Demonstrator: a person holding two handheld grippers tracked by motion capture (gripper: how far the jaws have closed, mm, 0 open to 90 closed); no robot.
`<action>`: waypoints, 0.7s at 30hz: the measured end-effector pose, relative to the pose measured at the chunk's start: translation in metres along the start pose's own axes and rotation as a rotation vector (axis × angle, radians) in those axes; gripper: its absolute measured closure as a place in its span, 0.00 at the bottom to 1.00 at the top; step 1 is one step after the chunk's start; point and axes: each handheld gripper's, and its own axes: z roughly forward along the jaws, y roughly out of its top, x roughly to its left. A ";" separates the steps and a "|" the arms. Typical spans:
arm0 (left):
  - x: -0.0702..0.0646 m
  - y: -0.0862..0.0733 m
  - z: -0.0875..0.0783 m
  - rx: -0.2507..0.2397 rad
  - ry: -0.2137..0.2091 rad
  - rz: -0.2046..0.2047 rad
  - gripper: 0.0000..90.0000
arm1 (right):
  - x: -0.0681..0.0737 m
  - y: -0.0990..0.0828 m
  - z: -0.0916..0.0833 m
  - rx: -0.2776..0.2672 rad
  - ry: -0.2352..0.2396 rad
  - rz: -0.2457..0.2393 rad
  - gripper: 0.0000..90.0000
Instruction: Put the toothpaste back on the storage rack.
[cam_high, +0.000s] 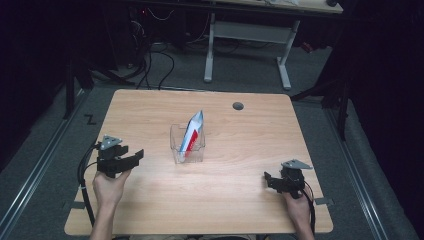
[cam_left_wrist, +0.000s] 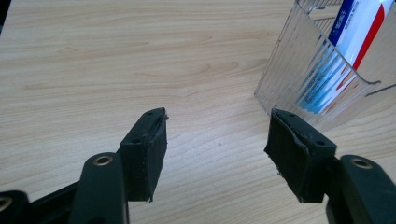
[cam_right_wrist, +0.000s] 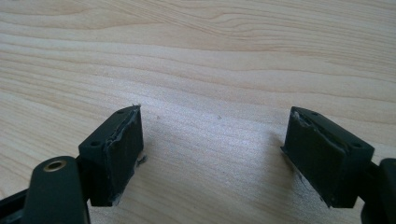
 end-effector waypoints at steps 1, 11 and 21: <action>0.000 -0.001 0.001 0.004 -0.001 -0.001 0.42 | 0.000 0.000 0.000 0.000 0.000 0.000 0.22; -0.006 -0.013 0.013 0.043 0.030 0.027 0.42 | 0.000 0.000 0.000 0.000 0.000 -0.001 0.22; -0.011 -0.021 0.023 0.060 0.033 0.036 0.42 | 0.000 0.000 0.000 0.000 0.000 0.000 0.22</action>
